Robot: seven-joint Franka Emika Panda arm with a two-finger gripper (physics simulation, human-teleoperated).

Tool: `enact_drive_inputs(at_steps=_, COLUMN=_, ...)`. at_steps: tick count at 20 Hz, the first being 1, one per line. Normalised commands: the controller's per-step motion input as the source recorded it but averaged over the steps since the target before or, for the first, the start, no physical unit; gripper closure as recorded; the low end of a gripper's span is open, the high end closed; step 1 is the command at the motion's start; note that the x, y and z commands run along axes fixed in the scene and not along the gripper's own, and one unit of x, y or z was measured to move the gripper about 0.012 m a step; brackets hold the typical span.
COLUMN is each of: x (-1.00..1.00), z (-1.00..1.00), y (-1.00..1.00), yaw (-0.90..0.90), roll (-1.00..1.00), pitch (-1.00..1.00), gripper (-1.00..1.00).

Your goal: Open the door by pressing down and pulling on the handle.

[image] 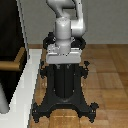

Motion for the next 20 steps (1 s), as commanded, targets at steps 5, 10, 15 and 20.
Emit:
enact_drive_inputs(at_steps=5, x=0.0, z=0.0, y=0.0, yaw=0.0, roll=0.0, pitch=0.0, gripper=-1.0)
enact_drive_inputs(at_steps=10, x=0.0, z=0.4, y=0.0, yaw=0.0, roll=0.0, pitch=0.0, gripper=-1.0)
enact_drive_inputs(at_steps=15, x=0.0, z=0.6, y=0.0, yaw=0.0, roll=0.0, pitch=0.0, gripper=-1.0)
enact_drive_inputs(at_steps=20, x=0.0, z=1.0, y=0.0, yaw=0.0, roll=0.0, pitch=0.0, gripper=-1.0)
